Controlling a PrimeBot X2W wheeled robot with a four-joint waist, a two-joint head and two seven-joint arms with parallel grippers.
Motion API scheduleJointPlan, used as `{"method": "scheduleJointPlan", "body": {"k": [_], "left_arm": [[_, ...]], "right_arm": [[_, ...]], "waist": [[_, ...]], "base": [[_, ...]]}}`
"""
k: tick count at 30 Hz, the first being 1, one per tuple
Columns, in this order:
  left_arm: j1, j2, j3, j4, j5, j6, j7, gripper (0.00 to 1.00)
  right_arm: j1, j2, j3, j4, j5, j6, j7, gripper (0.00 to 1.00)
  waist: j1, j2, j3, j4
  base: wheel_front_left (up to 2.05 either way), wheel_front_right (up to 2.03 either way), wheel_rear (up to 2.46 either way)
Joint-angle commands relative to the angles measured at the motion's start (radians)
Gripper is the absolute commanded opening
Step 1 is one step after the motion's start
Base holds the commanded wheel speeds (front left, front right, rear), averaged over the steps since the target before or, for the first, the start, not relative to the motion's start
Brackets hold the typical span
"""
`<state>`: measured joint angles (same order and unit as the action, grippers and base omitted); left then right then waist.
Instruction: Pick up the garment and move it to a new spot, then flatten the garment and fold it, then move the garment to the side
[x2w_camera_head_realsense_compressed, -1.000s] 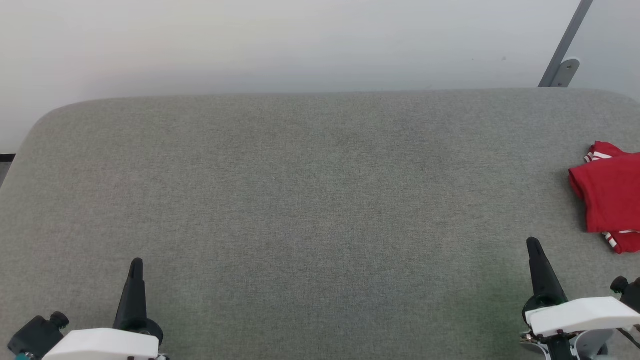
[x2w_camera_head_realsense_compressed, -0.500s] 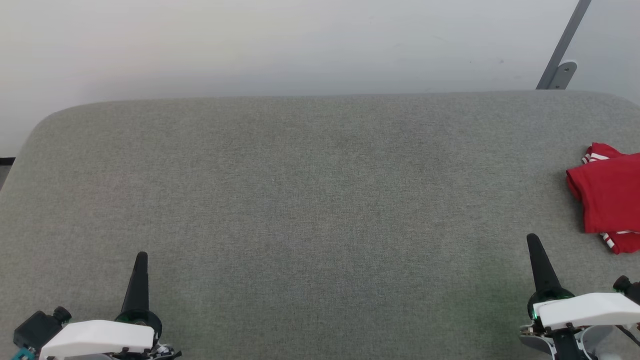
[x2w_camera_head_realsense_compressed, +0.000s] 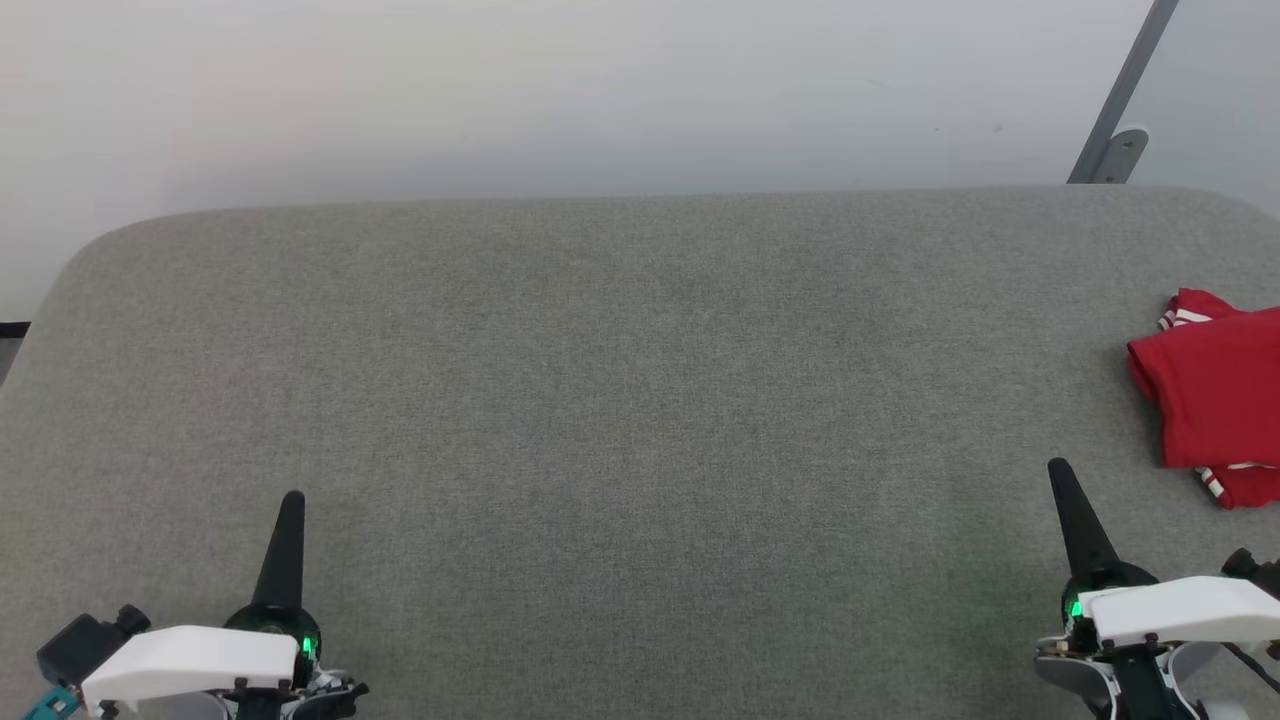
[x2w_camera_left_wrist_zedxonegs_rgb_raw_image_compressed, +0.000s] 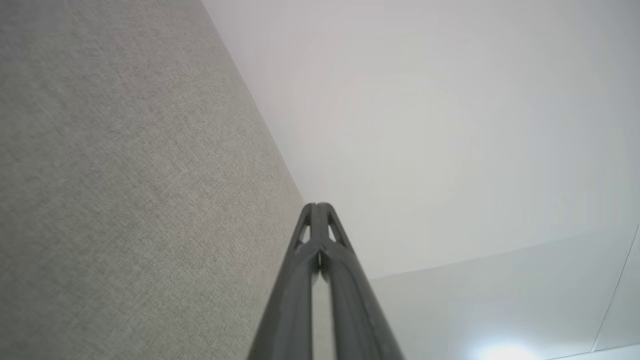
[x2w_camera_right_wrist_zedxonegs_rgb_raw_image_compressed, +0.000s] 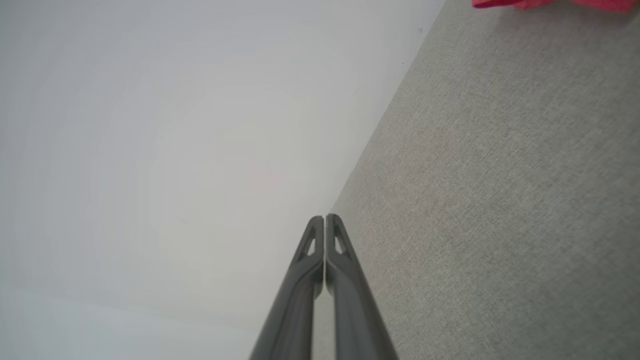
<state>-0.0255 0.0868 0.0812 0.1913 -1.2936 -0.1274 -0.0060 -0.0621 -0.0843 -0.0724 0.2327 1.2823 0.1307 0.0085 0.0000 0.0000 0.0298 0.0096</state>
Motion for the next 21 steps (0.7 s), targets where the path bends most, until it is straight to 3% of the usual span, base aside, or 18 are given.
{"method": "scheduleJointPlan", "body": {"k": [1,21], "left_arm": [[-0.023,0.000,0.003,-0.003,-0.013,-0.004,0.006,0.00],[-0.055,-0.009,0.007,0.024,-0.167,-0.005,0.054,0.00]], "right_arm": [[-0.017,0.002,-0.005,-0.004,0.017,0.000,0.005,0.00],[-0.034,0.015,-0.019,0.004,0.168,0.000,0.052,0.00]], "waist": [[0.0000,0.0000,0.000,0.000],[0.0000,0.0000,-0.011,-0.004]], "base": [[0.00,0.00,0.00],[0.00,0.00,0.00]]}}
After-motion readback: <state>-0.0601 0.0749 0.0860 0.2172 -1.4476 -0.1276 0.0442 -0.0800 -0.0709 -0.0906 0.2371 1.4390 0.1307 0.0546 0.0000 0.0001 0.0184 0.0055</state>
